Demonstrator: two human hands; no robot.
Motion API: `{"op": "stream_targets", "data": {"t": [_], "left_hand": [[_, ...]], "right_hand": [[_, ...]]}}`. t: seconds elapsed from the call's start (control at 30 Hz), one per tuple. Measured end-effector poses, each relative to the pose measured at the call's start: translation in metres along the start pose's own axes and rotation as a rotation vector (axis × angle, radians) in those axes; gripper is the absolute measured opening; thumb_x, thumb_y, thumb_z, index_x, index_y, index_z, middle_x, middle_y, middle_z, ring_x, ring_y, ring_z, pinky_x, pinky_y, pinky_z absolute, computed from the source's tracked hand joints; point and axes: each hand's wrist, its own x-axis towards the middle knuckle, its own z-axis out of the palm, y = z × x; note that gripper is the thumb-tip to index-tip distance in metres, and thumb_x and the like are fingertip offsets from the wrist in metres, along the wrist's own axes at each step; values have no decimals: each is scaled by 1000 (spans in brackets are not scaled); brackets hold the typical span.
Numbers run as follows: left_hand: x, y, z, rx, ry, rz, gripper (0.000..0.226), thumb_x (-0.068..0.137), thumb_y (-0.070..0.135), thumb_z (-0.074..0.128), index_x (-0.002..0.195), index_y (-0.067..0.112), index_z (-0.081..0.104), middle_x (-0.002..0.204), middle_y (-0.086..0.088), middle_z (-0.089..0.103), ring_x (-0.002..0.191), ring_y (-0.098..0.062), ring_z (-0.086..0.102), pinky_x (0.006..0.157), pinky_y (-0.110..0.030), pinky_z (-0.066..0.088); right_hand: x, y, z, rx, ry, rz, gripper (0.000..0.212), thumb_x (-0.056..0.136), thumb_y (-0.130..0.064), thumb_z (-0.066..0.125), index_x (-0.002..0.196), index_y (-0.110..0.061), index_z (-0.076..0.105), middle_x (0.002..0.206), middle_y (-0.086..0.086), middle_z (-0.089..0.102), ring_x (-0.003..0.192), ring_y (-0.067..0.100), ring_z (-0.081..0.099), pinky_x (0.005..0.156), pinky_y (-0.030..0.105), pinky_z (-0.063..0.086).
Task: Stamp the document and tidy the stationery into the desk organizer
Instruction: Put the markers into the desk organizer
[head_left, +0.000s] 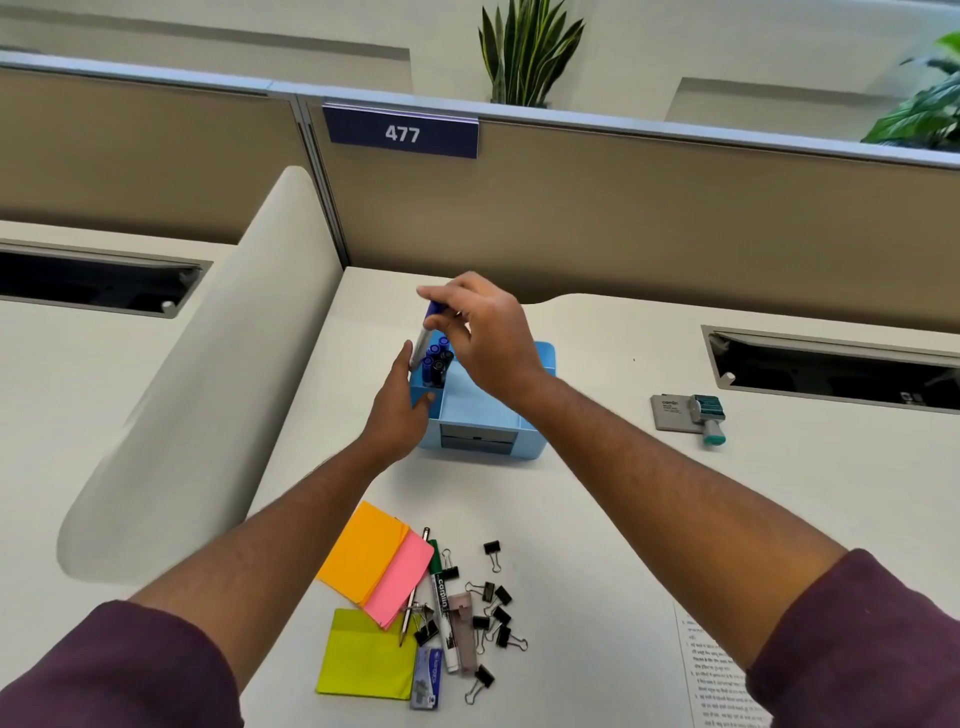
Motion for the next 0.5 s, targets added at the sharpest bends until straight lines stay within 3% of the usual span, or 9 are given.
{"op": "stream_targets", "data": {"t": [0.23,0.37,0.43,0.5], "left_hand": [[-3,0,1,9,-15,-30,67,100,9,52,156,23,18,153,-4,42,137,-25,45,109,-47,45],[-3,1,2,21,-6,-31,64,101,8,50,155,22,19,152,-6,42,136,-27,46,109,-46,44],[-4,2,3,18,-5,-26,65,101,7,50,156,22,18,153,-6,41,137,-27,46,108,-44,44],[-5,2,3,6,-6,-29,66,101,7,50,157,21,16,154,-7,39,137,-27,45,108,-42,44]], "right_hand": [[4,-1,14,-113,-26,-40,32,91,-7,70,124,-9,72,92,8,67,82,25,63,69,42,58],[9,-2,17,-216,-151,-117,32,91,-9,72,123,-12,73,95,8,68,85,27,63,66,40,58],[0,3,18,-300,-281,-104,34,94,-14,70,128,-16,70,107,7,69,98,26,62,72,42,59],[-11,10,19,-425,-408,-60,45,97,-20,66,142,-21,58,134,5,60,123,28,52,89,47,56]]}}
